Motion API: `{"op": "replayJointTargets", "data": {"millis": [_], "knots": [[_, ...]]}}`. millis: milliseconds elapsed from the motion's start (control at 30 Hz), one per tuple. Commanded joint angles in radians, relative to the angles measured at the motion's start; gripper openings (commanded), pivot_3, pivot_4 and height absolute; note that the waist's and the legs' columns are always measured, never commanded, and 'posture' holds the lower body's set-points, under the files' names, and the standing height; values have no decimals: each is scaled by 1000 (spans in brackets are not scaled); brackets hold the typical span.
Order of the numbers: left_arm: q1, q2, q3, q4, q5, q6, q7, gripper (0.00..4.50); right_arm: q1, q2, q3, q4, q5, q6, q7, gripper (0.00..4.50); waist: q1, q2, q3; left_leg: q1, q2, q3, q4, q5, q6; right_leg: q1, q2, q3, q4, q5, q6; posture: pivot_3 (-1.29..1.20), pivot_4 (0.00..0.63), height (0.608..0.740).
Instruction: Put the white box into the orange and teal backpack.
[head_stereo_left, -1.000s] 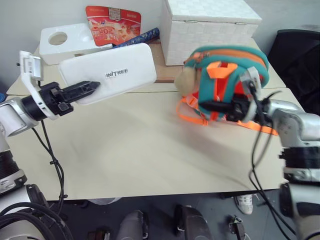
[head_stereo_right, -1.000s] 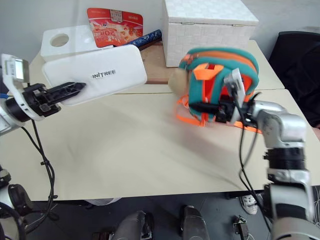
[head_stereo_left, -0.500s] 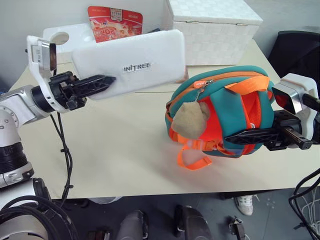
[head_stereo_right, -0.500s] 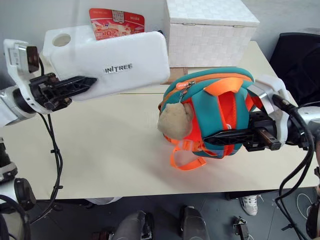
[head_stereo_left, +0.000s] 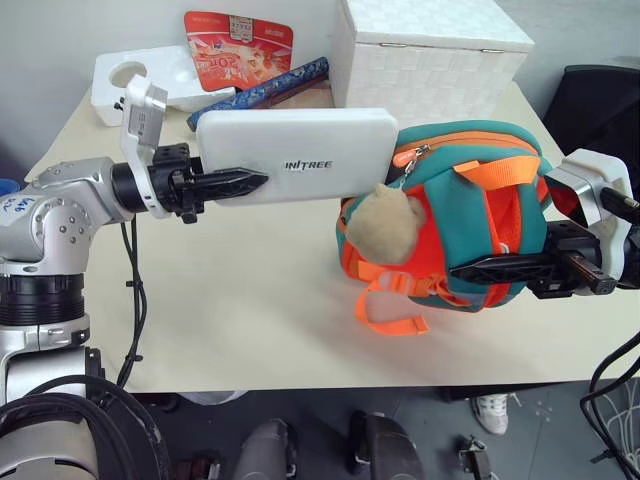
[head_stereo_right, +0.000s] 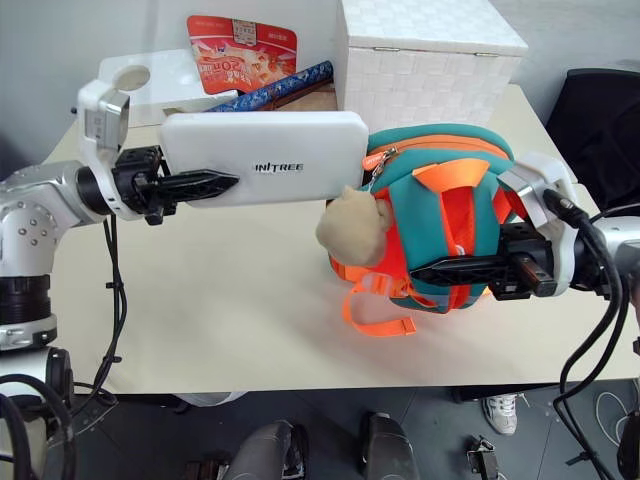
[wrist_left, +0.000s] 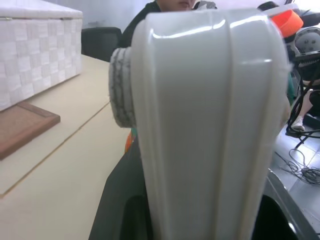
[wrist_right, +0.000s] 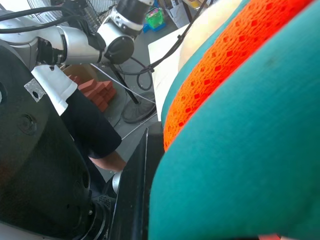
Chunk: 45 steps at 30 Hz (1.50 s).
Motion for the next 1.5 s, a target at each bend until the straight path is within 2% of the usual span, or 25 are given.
{"op": "replayJointTargets", "data": {"millis": [33, 200, 333, 433, 500, 633, 700, 767, 867, 1000, 1133, 1200, 1300, 1500], "knots": [[-18, 21, 10, -9, 14, -37, -39, 1301, -1, -34, -39, -22, 32, -5, 15, 42, 0, 0, 0, 0, 0, 0, 0, 0, 0, 0, 0, 0, 0, 0, 0, 0, 150, 740], [9, 14, -86, -63, 68, -81, -123, 1301, -35, -26, -22, -10, 35, -8, 5, 42, 1, 0, 0, -1, 0, 0, 4, -1, 1, 0, 0, 0, 1, 0, 0, 0, 150, 740], [-14, -22, -211, -36, 213, -235, -155, 1301, -54, -15, 1, -15, 27, -22, 10, 42, 7, 0, 0, -1, 0, 0, 5, -1, 1, 1, 0, 0, 1, 0, 0, 0, 150, 740], [-92, -152, -313, 45, 318, -349, -129, 1301, -87, 17, 23, -26, 29, -33, -10, 42, 15, 0, 0, -1, 0, 0, 7, -2, 2, 0, 0, 0, 1, 0, 0, 0, 150, 740], [-155, -279, -374, 127, 381, -412, -94, 1301, -100, 50, 41, -36, 28, -41, -41, 42, 25, 0, 0, -2, 0, 0, 8, -2, 3, 1, 0, -1, 1, 1, 1, 0, 150, 740], [-238, -476, -406, 289, 475, -478, 12, 1301, -93, 99, 50, -56, 20, -54, -101, 42, 32, 0, 0, -6, -2, 0, 10, -3, 7, 0, 0, -3, 0, 3, 5, 0, 150, 740], [-254, -519, -392, 322, 500, -484, 69, 2012, -80, 113, 51, -66, 16, -61, -131, 0, 21, 0, 0, -8, -2, 1, 11, -4, 9, -2, 0, -4, -1, 4, 6, 0, 150, 740], [-245, -500, -346, 290, 480, -450, 77, 2517, -63, 117, 45, -79, 21, -63, -151, 0, 12, 0, 0, -10, -2, 1, 11, -4, 9, -3, 0, -7, -2, 4, 7, 0, 150, 740], [-197, -403, -271, 180, 408, -343, 30, 3371, -38, 117, 27, -89, 38, -58, -176, 0, -7, 0, 0, -9, 0, 1, 11, -4, 8, -4, 1, -7, -2, 4, 7, 0, 150, 740], [-81, -211, -177, -5, 299, -222, -78, 4482, 4, 115, 12, -103, 40, -69, -199, 0, -10, 0, 1, -7, 2, 0, 9, -3, 6, -4, 0, -5, 0, 3, 6, 0, 150, 740], [-20, -46, -95, -139, 166, -72, -171, 4482, 24, 118, -4, -114, 54, -65, -223, 0, -4, 0, 1, -7, 1, -2, 10, -4, 5, -2, 0, -3, -1, 3, 5, 0, 150, 740], [-41, -21, -51, -180, 81, 16, -168, 4482, 31, 118, -7, -120, 64, -63, -231, 0, 7, 0, 1, -8, -1, -5, 12, -4, 6, -1, 0, -2, -2, 3, 5, 0, 150, 740], [-81, -58, -38, -239, 19, 82, -96, 4482, 36, 117, -6, -125, 75, -63, -244, 0, 20, 0, 1, -9, -1, -7, 14, -4, 8, 1, -1, -2, -2, 3, 6, 0, 150, 740], [-81, -160, -211, -337, 149, 37, 58, 4482, 38, 122, -2, -143, 89, -66, -277, 0, 17, 0, 1, -10, -2, -7, 17, -5, 8, 2, 0, -2, -1, 4, 7, 0, 150, 740]]}}
